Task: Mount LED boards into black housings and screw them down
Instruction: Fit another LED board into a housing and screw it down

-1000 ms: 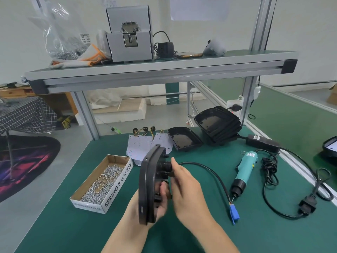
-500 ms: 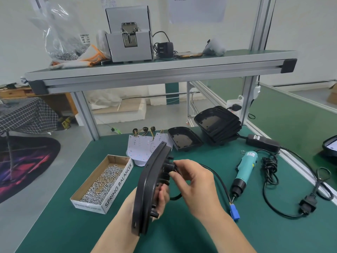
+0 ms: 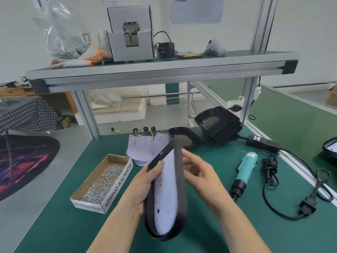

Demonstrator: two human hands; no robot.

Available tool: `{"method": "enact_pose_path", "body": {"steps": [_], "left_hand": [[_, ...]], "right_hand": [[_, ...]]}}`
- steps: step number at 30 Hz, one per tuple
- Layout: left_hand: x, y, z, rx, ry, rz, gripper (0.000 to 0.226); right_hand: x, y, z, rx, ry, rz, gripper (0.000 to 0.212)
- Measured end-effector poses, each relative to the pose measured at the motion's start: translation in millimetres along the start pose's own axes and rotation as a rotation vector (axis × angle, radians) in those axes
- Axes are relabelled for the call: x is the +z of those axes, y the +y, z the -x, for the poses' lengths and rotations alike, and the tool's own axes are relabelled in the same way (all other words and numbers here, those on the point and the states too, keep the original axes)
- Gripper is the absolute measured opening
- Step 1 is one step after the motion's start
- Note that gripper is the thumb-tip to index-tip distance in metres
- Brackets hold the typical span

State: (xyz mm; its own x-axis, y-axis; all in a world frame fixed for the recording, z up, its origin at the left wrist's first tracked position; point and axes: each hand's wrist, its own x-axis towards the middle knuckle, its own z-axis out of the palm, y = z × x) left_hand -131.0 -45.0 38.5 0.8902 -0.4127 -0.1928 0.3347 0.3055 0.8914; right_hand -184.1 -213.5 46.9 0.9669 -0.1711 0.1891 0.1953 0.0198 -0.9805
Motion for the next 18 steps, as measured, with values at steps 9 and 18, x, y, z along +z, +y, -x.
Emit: {"method": "enact_pose_path", "body": {"steps": [9,18], "left_hand": [[6.3,4.2,-4.8,0.366,0.067,-0.464,0.029],[1.0,2.2,-1.2,0.343,-0.095,-0.571,0.032]], "right_hand": [[-10.8,-0.5,-0.3,0.34,-0.16,-0.297,0.048],[-14.2,10.8,-12.4,0.236,-0.067,-0.324,0.034]]}}
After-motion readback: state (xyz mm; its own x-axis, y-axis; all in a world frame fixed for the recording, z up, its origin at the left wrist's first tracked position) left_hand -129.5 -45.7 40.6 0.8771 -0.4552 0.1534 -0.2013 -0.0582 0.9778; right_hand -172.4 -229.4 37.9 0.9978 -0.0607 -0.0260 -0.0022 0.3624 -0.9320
